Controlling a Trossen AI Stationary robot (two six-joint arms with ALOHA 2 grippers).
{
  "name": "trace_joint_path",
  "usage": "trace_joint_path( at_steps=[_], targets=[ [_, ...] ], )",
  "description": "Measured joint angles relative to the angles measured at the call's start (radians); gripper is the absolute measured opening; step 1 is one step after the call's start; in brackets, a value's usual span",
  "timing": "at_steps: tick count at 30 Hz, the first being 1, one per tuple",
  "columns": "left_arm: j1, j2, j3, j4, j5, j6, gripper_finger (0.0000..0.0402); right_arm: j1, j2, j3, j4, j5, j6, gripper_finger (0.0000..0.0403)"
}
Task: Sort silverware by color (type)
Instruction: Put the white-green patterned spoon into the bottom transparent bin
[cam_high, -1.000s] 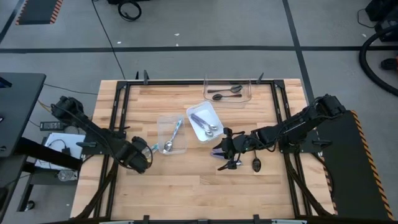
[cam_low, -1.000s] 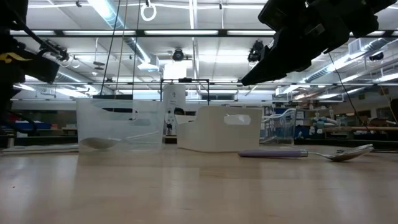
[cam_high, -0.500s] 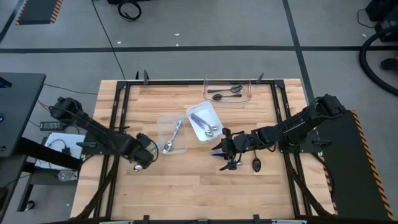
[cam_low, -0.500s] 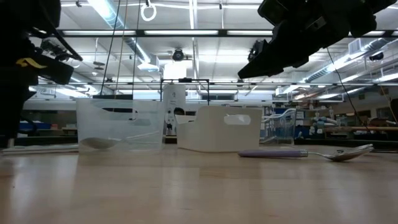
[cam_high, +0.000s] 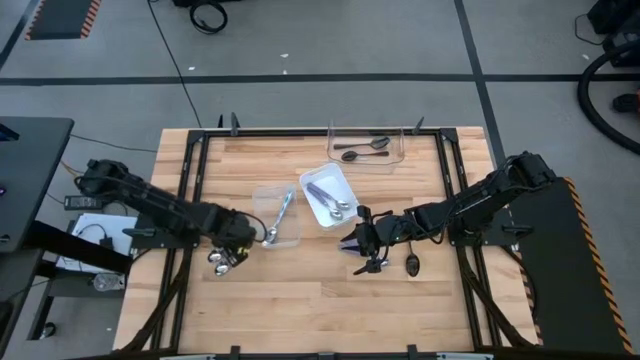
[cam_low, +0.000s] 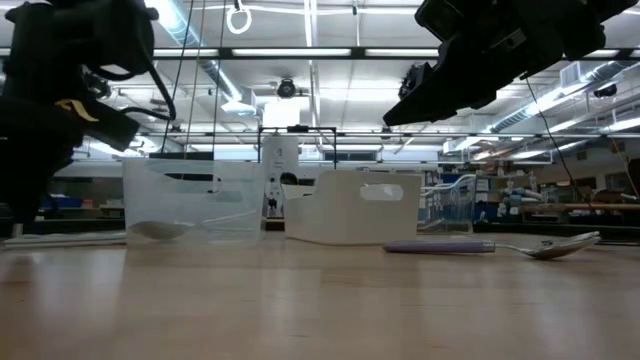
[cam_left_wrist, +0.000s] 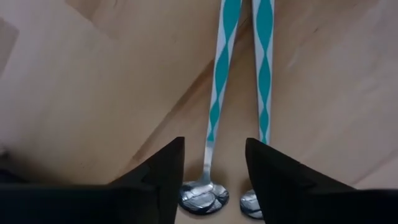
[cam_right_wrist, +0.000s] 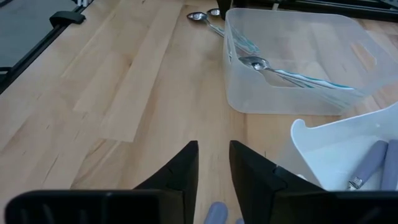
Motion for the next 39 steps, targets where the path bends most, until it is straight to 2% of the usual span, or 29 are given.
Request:
trace_joint_path(
  at_steps=[6,13,18,29,39],
  targets=[
    [0.031,0.0,-0.062,0.008,0.076,0.024,0.0194,0.0,0.0,0.0,-0.001,-0.001,0.0,0.0098],
    [0.027,0.001,-0.104,0.065,0.127,0.007,0.0182,0.0,0.0,0.0,-0.001,-0.001,0.003,0.0096],
    [0.027,0.0,-0.108,0.065,0.125,0.0,0.0147,0.0,0.0,0.0,-0.002,-0.001,0.004,0.0095],
    [0.027,0.0,-0.108,0.063,0.122,-0.138,0.0021,0.0,0.0,0.0,-0.002,-0.002,0.004,0.0095],
    [0.027,0.0,-0.054,0.067,0.124,-0.151,0.0018,0.002,0.0,0.0,-0.002,-0.002,0.003,0.0094]
  ],
)
